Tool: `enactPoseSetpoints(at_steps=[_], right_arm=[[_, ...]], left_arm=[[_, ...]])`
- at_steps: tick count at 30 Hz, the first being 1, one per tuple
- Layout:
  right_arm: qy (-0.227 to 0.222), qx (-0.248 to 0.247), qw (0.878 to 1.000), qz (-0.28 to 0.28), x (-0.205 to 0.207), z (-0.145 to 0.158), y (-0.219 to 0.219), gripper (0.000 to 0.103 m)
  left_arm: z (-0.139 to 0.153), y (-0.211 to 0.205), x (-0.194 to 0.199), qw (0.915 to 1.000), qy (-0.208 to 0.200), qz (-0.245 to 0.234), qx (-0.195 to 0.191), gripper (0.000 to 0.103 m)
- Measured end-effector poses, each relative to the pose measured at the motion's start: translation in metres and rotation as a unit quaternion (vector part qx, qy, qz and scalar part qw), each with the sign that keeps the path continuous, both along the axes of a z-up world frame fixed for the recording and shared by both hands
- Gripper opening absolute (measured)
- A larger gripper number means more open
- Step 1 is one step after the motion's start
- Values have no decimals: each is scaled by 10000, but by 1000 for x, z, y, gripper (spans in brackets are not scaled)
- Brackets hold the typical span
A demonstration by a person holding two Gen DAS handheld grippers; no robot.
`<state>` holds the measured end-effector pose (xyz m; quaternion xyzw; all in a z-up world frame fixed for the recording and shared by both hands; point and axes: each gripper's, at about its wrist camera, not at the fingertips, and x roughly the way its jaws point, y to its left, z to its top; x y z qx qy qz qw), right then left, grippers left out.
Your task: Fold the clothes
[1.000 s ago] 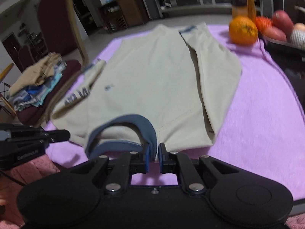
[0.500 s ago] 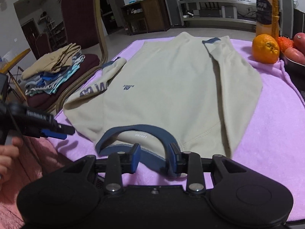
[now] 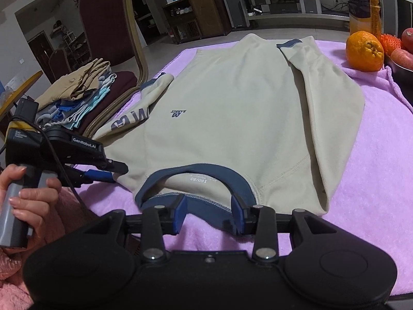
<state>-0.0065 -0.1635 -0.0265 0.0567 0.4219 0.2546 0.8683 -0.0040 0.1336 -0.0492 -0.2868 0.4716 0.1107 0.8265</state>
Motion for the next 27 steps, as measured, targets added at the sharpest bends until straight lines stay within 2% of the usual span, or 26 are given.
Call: enactPoseSetpoints(at_steps=[5,7,11,12,13,16,17,20,22,24,27], right_arm=[[-36,15,9999,-116,-1,1,-6,38],[18,27,9998,-189,2,0,-9,39],[65,-181,9994,-298,4,-4,-9,44],[0,-248,9993,-275,2,-3,-8,44],[-65,-297,9993,-231,0,-2,-7,44],[-252,-332,9990,161,-7,0,2,42],[-325,-403,9979,376,-10,0,10,41],[-592,-876,9889,1046,-18,-7,38,40],[-719,-1328,9802,1277,-18,-16,52,38],[-802,-1699,9717,1429,-17,-24,62,32],[-893,-1808,9675,1527,-14,-28,67,30]], left_arm=[[37,-9,-18,9983,-383,-131,409,1],[35,-11,-14,9977,-209,-201,616,3],[11,-20,-13,9903,531,-415,1215,7],[10,-23,-19,9896,572,-474,1230,13],[12,-27,-26,9898,493,-620,1186,15],[18,-50,-44,9852,142,-1364,1024,22],[19,-60,-42,9812,58,-1569,1125,26],[18,-89,-30,9664,-86,-2072,1521,26],[8,-99,-17,9609,131,-2239,1624,26],[0,-103,-9,9588,233,-2258,1708,26],[-1,-101,-3,9602,223,-2214,1688,18]])
